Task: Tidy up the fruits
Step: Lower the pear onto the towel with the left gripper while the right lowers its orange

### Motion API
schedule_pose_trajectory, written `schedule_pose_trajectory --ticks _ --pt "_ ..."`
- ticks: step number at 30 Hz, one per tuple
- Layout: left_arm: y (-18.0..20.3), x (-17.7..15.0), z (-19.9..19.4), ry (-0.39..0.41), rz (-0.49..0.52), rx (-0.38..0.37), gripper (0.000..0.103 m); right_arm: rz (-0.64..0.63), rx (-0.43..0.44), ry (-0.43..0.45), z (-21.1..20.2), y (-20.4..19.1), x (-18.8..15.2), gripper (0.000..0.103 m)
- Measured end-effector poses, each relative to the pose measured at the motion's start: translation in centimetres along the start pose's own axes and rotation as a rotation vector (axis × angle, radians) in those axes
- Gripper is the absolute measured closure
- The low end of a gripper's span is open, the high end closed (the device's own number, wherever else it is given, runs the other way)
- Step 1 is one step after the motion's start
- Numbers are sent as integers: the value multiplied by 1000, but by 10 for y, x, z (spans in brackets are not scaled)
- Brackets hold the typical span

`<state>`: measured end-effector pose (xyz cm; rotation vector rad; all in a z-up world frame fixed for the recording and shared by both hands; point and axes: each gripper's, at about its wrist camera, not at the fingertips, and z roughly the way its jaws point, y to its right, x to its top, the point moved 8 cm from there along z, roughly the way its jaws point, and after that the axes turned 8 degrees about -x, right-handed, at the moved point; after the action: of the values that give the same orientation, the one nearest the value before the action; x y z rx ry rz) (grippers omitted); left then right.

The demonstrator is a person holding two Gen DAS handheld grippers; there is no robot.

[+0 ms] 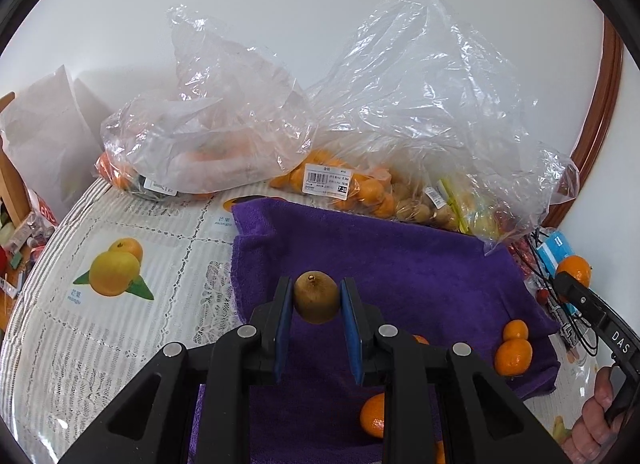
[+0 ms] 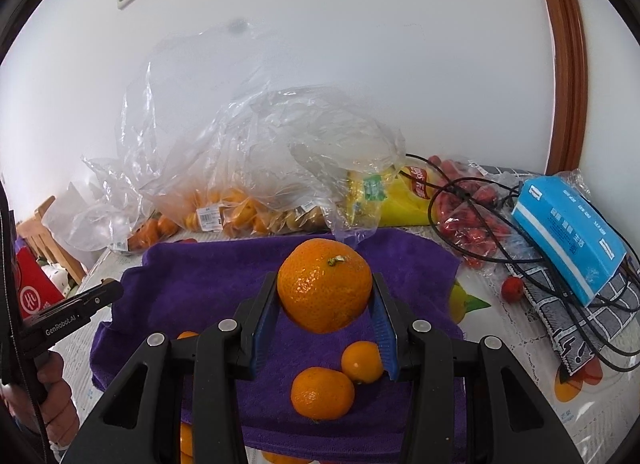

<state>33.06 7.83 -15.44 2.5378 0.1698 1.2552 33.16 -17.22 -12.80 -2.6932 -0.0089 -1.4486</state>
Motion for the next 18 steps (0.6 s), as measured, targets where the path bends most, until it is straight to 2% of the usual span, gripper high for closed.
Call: schedule_pose_trajectory --ticks 10,18 --pt "-8 0 5 -13 -32 8 80 -2 -32 -17 10 6 -4 59" --pt "-2 -3 10 -34 -30 -2 80 -14 2 -64 24 -4 -16 59"
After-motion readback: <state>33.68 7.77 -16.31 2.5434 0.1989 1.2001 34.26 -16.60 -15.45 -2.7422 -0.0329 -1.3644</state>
